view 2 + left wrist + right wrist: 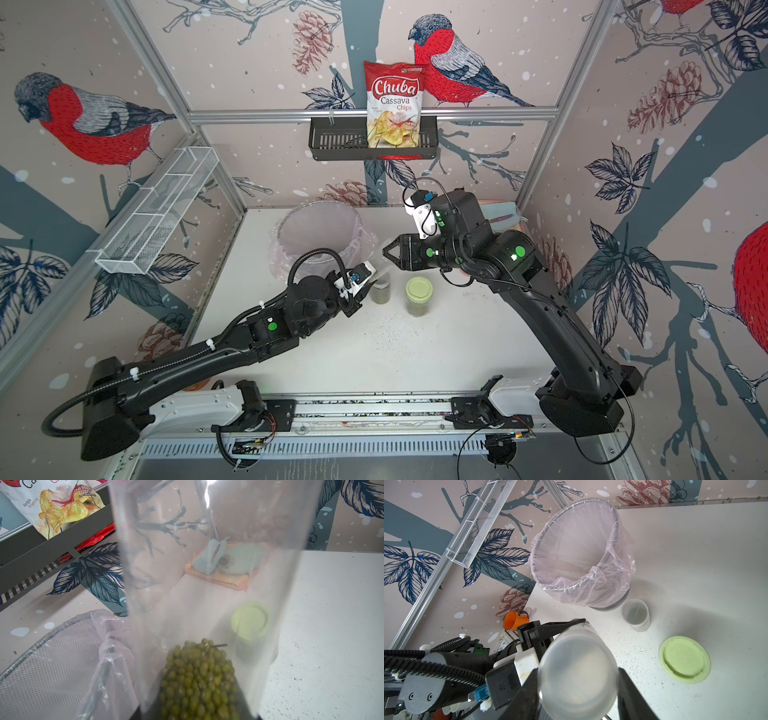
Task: Empty moldy mung beans from jars
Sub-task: Unscrew the lid from the jar.
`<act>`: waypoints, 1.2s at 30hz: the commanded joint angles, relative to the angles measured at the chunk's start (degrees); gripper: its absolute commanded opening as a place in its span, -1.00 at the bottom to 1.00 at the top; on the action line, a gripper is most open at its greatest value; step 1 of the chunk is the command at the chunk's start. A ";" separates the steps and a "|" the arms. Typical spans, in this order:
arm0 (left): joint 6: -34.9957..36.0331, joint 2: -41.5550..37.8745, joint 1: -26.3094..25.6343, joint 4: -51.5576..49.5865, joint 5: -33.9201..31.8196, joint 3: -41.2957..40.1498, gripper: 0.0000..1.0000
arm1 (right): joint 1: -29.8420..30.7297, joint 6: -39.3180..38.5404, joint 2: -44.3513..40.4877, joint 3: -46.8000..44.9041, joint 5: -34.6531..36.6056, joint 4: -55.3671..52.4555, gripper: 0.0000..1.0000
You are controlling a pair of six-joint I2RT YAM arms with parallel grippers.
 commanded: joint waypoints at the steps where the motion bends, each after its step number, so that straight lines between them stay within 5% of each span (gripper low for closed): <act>1: 0.57 -0.02 0.06 3.30 0.39 -0.11 -0.42 | -0.04 -0.29 -0.55 0.26 -0.74 1.10 -0.20; 19: -1.16 -0.85 0.25 0.66 7.36 1.67 -0.48 | -0.36 -5.33 -4.65 -5.42 -1.44 6.28 -0.27; 27: -1.20 -1.10 0.28 0.26 7.72 2.25 -0.51 | -1.08 -6.56 -6.66 -9.93 -0.04 9.35 0.28; 36: -1.01 -1.66 0.27 0.39 7.22 1.98 -0.51 | -1.66 -6.04 -7.95 -11.00 0.47 8.97 0.46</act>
